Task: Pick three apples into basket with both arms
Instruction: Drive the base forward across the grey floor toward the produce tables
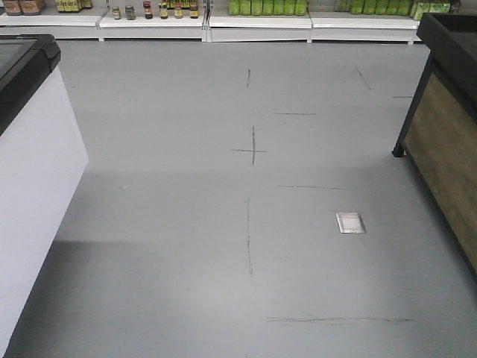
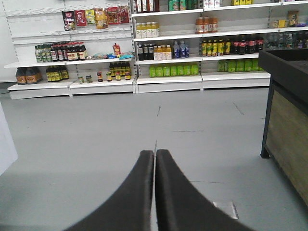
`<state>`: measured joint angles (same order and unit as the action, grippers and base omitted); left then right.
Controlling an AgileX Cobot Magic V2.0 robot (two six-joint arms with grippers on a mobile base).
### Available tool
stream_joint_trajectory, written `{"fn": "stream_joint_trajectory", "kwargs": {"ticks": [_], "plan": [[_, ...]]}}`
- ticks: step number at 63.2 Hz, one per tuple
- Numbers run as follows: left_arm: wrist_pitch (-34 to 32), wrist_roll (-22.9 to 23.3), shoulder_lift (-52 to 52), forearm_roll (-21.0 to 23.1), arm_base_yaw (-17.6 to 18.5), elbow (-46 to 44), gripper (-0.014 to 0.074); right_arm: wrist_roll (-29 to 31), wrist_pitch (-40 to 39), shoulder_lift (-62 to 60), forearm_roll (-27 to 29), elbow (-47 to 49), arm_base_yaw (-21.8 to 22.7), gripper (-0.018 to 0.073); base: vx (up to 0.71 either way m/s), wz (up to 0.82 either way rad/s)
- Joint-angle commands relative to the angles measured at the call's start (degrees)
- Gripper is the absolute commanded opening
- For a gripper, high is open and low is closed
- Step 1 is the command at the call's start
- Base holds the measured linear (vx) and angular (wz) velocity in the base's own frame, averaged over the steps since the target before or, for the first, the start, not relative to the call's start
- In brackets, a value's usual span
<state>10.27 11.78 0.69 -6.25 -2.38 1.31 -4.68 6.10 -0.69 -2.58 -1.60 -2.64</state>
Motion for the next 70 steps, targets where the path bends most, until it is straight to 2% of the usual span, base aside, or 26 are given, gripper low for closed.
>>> {"fn": "stream_joint_trajectory", "kwargs": {"ticks": [1,70], "plan": [[-4.1,0.5,0.9,-0.1,0.0,0.5,-0.0006,0.3,-3.9,-0.7,-0.6,-0.8,0.4,-0.0004,0.0,0.02],[-4.1,0.5,0.9,-0.1,0.0,0.5,-0.0006,0.3,-3.9,-0.7,-0.6,-0.8,0.4,-0.0004,0.07,-0.02]]}}
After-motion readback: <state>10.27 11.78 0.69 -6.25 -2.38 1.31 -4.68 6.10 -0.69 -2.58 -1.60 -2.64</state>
